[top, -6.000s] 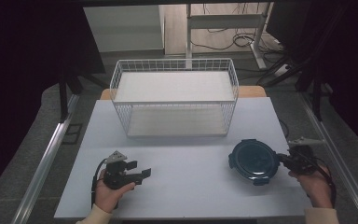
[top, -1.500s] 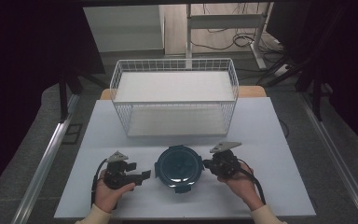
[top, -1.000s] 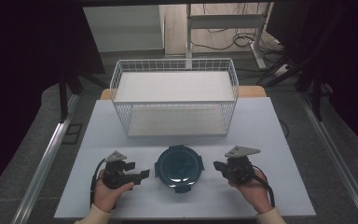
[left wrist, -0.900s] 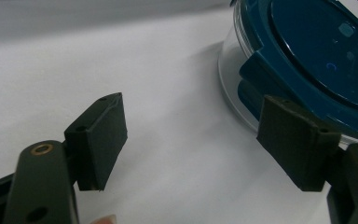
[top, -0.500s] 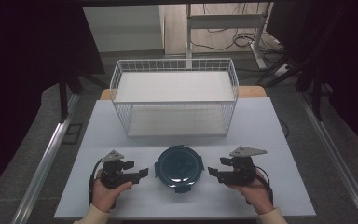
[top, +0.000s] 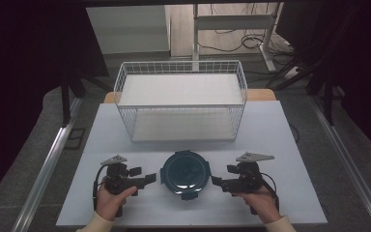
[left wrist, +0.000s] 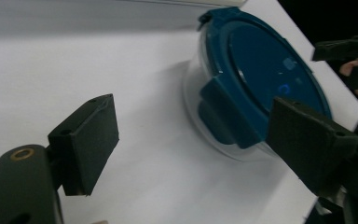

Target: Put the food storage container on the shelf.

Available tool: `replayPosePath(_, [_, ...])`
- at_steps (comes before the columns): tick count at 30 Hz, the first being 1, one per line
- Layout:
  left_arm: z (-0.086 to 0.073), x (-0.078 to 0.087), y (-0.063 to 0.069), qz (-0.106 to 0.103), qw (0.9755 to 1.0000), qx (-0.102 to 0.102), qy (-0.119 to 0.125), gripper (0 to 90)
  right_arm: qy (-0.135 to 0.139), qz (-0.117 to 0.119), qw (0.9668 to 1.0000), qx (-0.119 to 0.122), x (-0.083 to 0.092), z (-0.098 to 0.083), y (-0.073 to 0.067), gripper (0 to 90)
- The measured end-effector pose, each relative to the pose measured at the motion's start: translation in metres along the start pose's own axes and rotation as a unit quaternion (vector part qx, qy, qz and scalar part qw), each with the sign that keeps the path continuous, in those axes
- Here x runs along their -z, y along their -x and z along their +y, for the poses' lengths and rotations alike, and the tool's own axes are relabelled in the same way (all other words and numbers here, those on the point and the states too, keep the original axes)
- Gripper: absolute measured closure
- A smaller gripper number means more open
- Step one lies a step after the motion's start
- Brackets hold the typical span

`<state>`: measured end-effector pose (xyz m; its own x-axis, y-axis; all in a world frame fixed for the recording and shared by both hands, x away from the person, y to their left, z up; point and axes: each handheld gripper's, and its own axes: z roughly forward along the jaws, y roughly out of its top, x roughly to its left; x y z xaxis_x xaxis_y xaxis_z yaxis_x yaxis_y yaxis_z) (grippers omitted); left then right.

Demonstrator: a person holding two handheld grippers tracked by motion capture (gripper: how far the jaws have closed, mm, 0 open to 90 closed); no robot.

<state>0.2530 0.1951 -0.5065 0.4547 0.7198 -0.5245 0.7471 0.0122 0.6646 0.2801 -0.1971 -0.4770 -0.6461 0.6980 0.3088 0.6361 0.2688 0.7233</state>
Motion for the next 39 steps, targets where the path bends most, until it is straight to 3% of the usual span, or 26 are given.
replayPosePath(3, [0.001, -0.004, 0.001, -0.015, 0.9998, 0.01, -0.005, 15.9, -0.003, 0.015, 0.9997, -0.017, -0.005, 0.001, -0.001, 14.9])
replayPosePath(4, [0.002, -0.007, 0.0, -0.03, 0.9993, 0.023, -0.005, 15.9, -0.004, 0.019, 0.9995, -0.025, -0.007, 0.001, 0.0, 14.5])
replayPosePath(7, [0.004, -0.01, -0.001, -0.039, 0.9985, 0.038, -0.003, 15.7, -0.009, 0.027, 0.9988, -0.039, -0.01, 0.001, 0.0, 12.8])
replayPosePath(9, [0.007, -0.018, -0.003, -0.055, 0.9965, 0.064, 0.0, 15.0, -0.012, 0.031, 0.9975, -0.062, -0.016, 0.001, 0.001, 11.3])
replayPosePath(11, [0.009, -0.023, -0.003, -0.066, 0.9951, 0.073, -0.003, 14.8, -0.012, 0.041, 0.9959, -0.08, -0.021, 0.002, 0.002, 10.9])
replayPosePath(16, [0.01, -0.033, -0.004, -0.079, 0.9931, 0.086, -0.014, 14.5, -0.024, 0.05, 0.9938, -0.097, -0.034, 0.003, 0.001, 10.1])
replayPosePath(17, [0.009, -0.038, -0.005, -0.088, 0.9915, 0.094, -0.02, 14.5, -0.026, 0.051, 0.9931, -0.103, -0.037, 0.003, 0.001, 9.5])
replayPosePath(18, [0.009, -0.038, -0.005, -0.088, 0.9915, 0.094, -0.02, 14.5, -0.026, 0.052, 0.9923, -0.11, -0.039, 0.003, 0.002, 9.1])
replayPosePath(19, [0.009, -0.042, -0.007, -0.102, 0.989, 0.104, -0.024, 14.6, -0.026, 0.052, 0.9911, -0.12, -0.041, 0.003, 0.003, 9.0])
replayPosePath(20, [0.009, -0.042, -0.007, -0.102, 0.989, 0.104, -0.024, 14.6, -0.026, 0.052, 0.9911, -0.12, -0.041, 0.003, 0.003, 9.0])
replayPosePath(21, [0.008, -0.045, -0.007, -0.103, 0.9886, 0.106, -0.029, 14.7, -0.024, 0.061, 0.9882, -0.138, -0.046, 0.003, 0.004, 9.1])
replayPosePath(25, [0.006, -0.051, -0.008, -0.122, 0.985, 0.115, -0.041, 15.8, -0.026, 0.079, 0.9851, -0.151, -0.054, 0.002, 0.003, 9.9])
replayPosePath(29, [0.005, -0.054, -0.006, -0.133, 0.9833, 0.114, -0.05, 18.1, -0.024, 0.094, 0.9829, -0.157, -0.057, 0.002, 0.002, 12.3])
replayPosePath(30, [0.004, -0.056, -0.005, -0.14, 0.9818, 0.117, -0.052, 19.5, -0.023, 0.101, 0.9807, -0.166, -0.057, 0.001, 0.003, 14.0])
replayPosePath(31, [0.004, -0.056, -0.005, -0.14, 0.9818, 0.117, -0.052, 20.5, -0.023, 0.101, 0.9807, -0.166, -0.057, 0.001, 0.003, 14.0])
replayPosePath(32, [0.003, -0.058, -0.004, -0.15, 0.9798, 0.119, -0.058, 21.8, -0.023, 0.106, 0.9796, -0.169, -0.057, 0.001, 0.003, 16.9])
replayPosePath(36, [0.001, -0.059, -0.001, -0.136, 0.9817, 0.115, -0.067, 21.9, -0.023, 0.097, 0.9796, -0.175, -0.058, 0.0, 0.002, 22.4])
replayPosePath(37, [0.001, -0.06, -0.001, -0.134, 0.9816, 0.117, -0.068, 23.1, -0.024, 0.096, 0.9789, -0.179, -0.058, -0.001, 0.002, 23.0])
replayPosePath(38, [0.001, -0.059, -0.002, -0.134, 0.9811, 0.121, -0.069, 24.1, -0.028, 0.105, 0.9749, -0.194, -0.059, -0.002, 0.002, 24.3])
replayPosePath(39, [0.001, -0.059, -0.002, -0.134, 0.9811, 0.121, -0.069, 25.4, -0.028, 0.105, 0.9749, -0.194, -0.059, -0.002, 0.002, 24.3])
